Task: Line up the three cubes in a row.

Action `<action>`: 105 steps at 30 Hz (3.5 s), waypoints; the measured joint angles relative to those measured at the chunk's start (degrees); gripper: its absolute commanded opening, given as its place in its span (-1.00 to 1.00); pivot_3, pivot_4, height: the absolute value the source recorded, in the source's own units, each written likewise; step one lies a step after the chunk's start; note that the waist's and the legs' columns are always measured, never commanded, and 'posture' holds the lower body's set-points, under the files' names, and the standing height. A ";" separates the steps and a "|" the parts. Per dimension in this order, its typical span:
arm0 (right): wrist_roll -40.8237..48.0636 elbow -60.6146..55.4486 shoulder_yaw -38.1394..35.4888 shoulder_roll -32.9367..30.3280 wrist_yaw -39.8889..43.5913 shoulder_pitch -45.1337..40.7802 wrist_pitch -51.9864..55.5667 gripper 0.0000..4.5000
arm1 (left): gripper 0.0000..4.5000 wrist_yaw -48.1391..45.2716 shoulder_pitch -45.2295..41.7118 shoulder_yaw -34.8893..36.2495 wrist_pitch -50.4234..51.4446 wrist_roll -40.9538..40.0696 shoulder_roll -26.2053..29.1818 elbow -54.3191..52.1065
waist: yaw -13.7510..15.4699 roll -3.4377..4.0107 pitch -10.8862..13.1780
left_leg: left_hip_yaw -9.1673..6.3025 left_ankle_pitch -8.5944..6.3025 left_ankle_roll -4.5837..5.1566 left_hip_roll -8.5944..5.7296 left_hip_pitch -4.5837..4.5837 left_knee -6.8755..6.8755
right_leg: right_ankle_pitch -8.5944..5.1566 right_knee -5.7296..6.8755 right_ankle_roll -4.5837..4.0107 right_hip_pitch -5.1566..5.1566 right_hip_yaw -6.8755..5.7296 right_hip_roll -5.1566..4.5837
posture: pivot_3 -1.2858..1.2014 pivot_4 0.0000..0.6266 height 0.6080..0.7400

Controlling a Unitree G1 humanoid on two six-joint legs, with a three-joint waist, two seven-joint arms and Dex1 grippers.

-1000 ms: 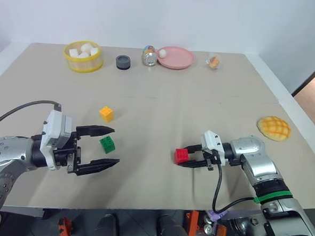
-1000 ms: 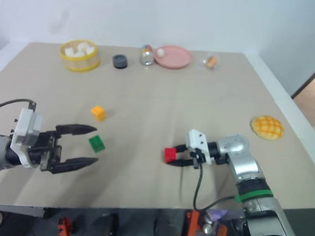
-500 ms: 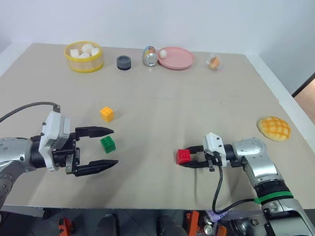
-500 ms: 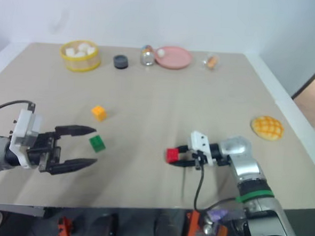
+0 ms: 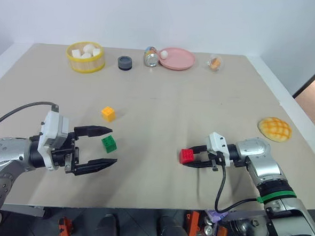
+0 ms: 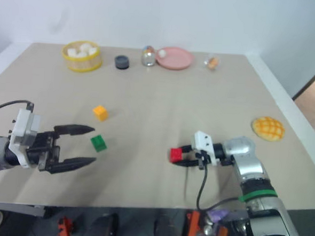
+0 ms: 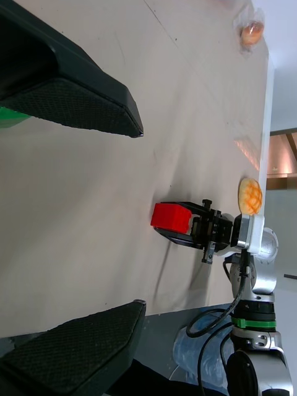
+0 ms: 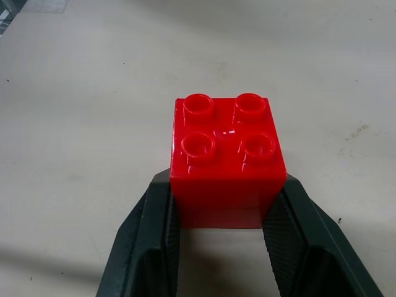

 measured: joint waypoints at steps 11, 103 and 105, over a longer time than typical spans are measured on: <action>-0.24 2.62 -0.36 0.08 -0.51 -1.44 0.27 0.95 | 0.93 0.52 -0.17 0.46 0.01 0.00 0.00 0.00 | 0.00 0.00 0.00 | -0.04 -0.05 -0.05 0.01 0.01 -0.11 | -0.11 0.00 0.00 0.00 -0.04 0.03 | 0.03 -0.52 1.00; 14.64 -21.79 -10.36 2.57 -14.43 -9.77 36.39 0.95 | 0.93 4.06 -4.56 -9.95 -10.74 20.00 -9.26 28.68 | -0.06 -0.07 0.03 | 0.37 -0.02 -0.10 0.26 -0.39 -0.47 | 0.01 0.22 0.10 -0.74 -0.03 0.09 | 0.03 -0.52 1.00; 14.64 -21.79 -10.36 2.57 -14.49 -9.77 36.25 0.95 | 0.93 4.06 -4.47 -9.96 -10.74 20.02 -9.29 28.64 | -0.06 -0.07 0.02 | 0.37 -0.02 -0.10 0.26 -0.39 -0.47 | 0.01 0.22 0.10 -0.73 -0.03 0.09 | 0.03 -0.52 1.00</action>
